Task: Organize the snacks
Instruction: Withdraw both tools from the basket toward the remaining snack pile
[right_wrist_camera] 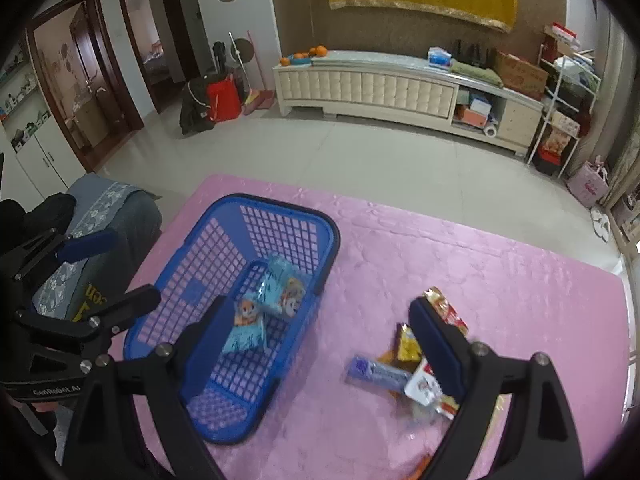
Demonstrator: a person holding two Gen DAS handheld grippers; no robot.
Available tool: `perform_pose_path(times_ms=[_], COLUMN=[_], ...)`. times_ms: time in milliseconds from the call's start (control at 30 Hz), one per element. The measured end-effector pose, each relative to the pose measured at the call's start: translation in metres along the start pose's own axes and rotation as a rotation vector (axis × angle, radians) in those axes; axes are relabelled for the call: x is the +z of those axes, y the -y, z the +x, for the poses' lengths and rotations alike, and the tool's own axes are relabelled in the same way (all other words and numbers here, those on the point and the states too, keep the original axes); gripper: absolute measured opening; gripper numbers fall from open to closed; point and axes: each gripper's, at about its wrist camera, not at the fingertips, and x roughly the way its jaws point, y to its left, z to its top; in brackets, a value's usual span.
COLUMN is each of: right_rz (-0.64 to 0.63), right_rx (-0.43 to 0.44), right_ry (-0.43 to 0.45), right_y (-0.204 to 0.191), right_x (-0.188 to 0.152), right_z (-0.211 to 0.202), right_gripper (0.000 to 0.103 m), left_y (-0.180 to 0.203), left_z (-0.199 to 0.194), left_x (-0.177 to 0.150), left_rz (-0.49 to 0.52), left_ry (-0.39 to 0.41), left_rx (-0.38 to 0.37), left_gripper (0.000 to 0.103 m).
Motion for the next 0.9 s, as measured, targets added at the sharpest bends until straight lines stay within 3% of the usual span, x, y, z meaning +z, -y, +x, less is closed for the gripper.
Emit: perform_pose_path(times_ms=[500, 900], right_rz=[0.04, 0.136], right_rx=[-0.022, -0.064], right_ry=[0.079, 0.077], right_y=[0.021, 0.076], right_x=[-0.061, -0.11], right_z=[-0.084, -0.106], right_gripper=[0.091, 0.091], left_y=[0.066, 0.135], left_z=[-0.066, -0.053], left_x=[-0.018, -0.025], left_rz=[0.072, 0.155], left_ry=[0.065, 0.035], left_rx=[-0.026, -0.098], left_gripper=[0.079, 0.079])
